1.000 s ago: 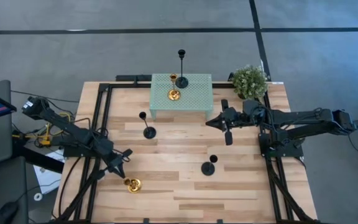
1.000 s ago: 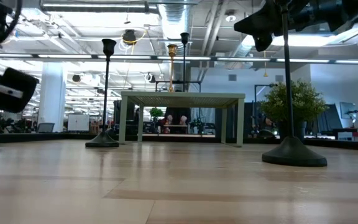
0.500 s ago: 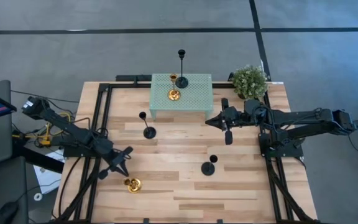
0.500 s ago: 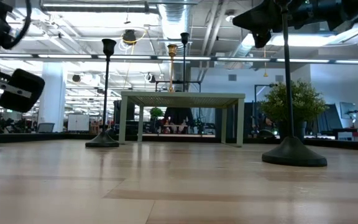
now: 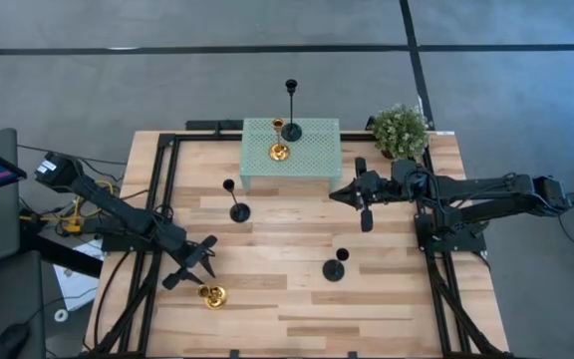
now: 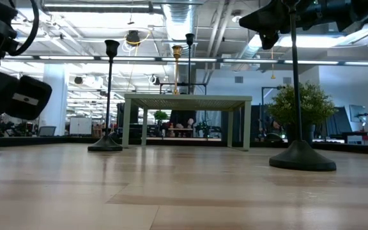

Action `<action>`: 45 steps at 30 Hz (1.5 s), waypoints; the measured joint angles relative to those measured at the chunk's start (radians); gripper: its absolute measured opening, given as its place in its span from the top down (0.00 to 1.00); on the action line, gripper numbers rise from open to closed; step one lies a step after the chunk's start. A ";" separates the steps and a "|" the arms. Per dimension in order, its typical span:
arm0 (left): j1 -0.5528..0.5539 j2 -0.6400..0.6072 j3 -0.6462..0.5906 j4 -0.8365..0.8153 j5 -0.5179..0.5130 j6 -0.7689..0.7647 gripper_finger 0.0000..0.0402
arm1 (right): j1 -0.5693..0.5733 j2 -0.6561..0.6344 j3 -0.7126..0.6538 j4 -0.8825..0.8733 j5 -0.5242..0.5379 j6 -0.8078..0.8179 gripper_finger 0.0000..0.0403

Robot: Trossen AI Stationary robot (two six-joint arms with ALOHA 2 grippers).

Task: Pick & Place candle stick holders
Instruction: Put the gold candle holder on the shelf

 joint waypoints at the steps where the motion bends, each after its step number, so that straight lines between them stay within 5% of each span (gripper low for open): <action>1: 0.000 0.020 0.000 0.013 0.000 0.000 0.58 | 0.000 0.000 0.000 0.000 0.000 0.000 1.00; 8: 0.000 0.169 0.000 0.166 0.016 -0.010 0.52 | 0.000 0.000 0.000 -0.001 0.000 0.000 1.00; 13: 0.000 0.257 0.000 0.278 0.096 -0.011 0.53 | 0.000 0.000 0.000 -0.004 0.000 0.000 1.00; 32: -0.051 0.536 0.000 0.598 0.097 -0.064 0.56 | 0.000 0.000 0.000 -0.004 0.000 0.000 1.00; 45: -0.113 0.649 0.040 0.705 -0.004 -0.053 0.58 | 0.000 0.000 0.000 -0.004 0.000 0.000 1.00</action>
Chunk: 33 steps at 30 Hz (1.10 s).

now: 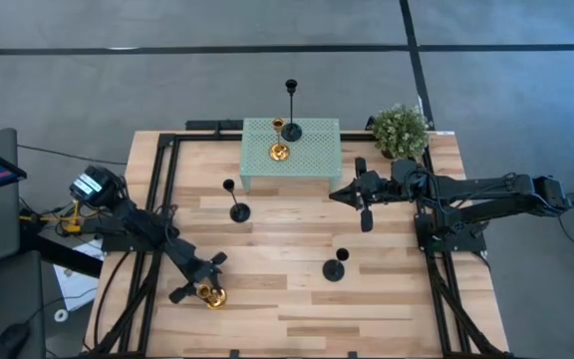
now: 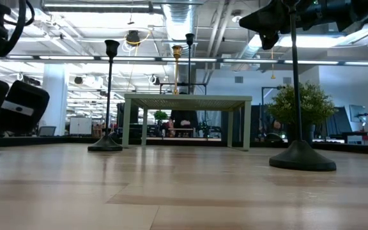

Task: Pick & Place candle stick holders
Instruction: Put the gold candle holder on the shelf

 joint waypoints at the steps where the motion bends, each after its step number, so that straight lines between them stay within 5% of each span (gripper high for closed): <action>1: 0.000 0.013 0.008 0.000 0.000 0.000 0.59 | 0.000 0.000 0.000 0.000 0.000 0.000 1.00; 22: 0.000 0.113 0.037 0.015 -0.015 -0.030 0.88 | 0.000 0.000 0.000 0.000 0.000 0.000 1.00; 33: 0.031 0.076 0.040 0.004 -0.232 -0.127 0.90 | 0.000 0.000 -0.001 0.027 0.000 0.000 1.00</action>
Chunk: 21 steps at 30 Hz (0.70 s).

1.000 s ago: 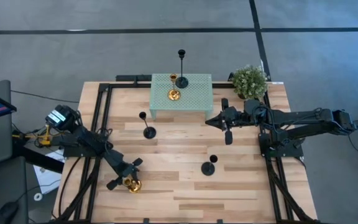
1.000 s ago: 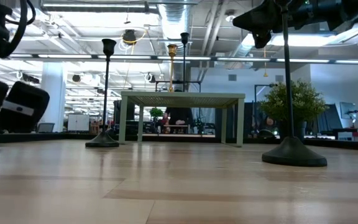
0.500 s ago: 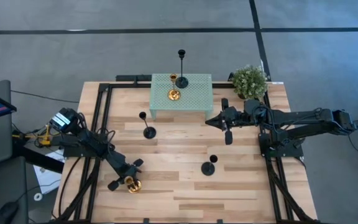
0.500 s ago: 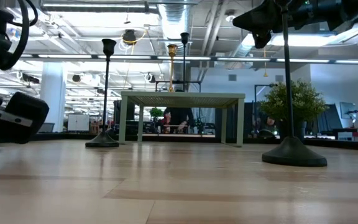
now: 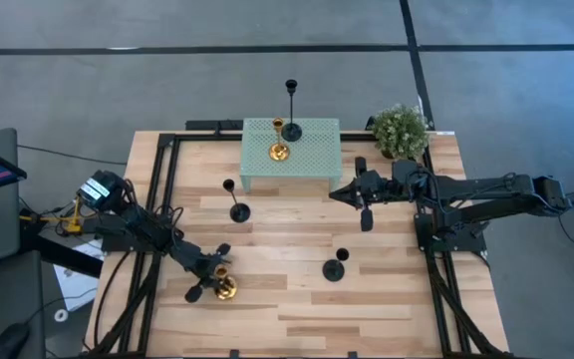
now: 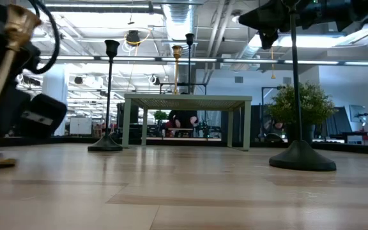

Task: Pick & Place candle stick holders
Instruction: Put the gold candle holder on the shelf

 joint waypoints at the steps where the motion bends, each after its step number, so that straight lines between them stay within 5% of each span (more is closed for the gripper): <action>1: 0.008 -0.014 0.004 -0.006 -0.015 0.008 0.90 | 0.000 0.000 0.000 0.013 0.000 0.000 1.00; 9: 0.101 -0.201 0.062 -0.041 0.007 0.011 0.90 | 0.000 -0.026 0.000 0.018 0.000 -0.037 1.00; 21: 0.222 -0.334 0.344 -0.610 -0.009 -0.056 0.90 | 0.000 -0.056 0.001 -0.008 -0.003 -0.037 1.00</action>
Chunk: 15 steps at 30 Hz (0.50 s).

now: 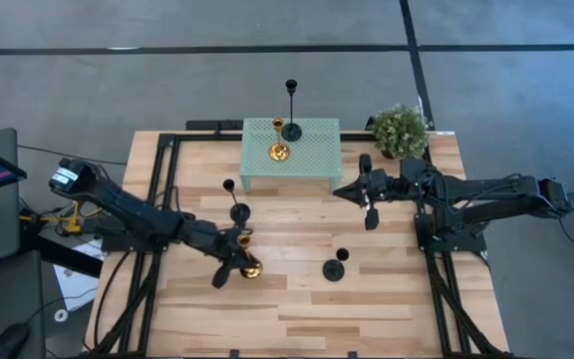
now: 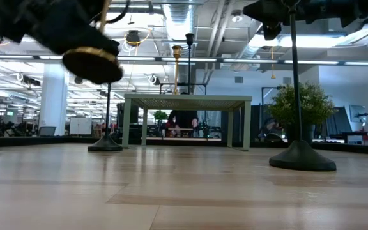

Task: Pick & Place candle stick holders
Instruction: Put the gold candle holder on the shelf

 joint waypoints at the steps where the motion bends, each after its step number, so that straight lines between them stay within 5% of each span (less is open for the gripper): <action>1: 0.005 -0.001 0.030 -0.041 -0.004 0.004 0.90 | 0.000 0.000 0.000 -0.016 -0.005 0.000 1.00; 10: 0.014 0.000 0.213 -0.265 -0.277 0.190 0.90 | 0.051 0.088 0.000 0.103 -0.088 -0.062 1.00; 15: 0.077 0.000 0.272 -0.264 -0.298 0.269 0.90 | 0.047 0.114 0.000 0.150 -0.086 -0.128 1.00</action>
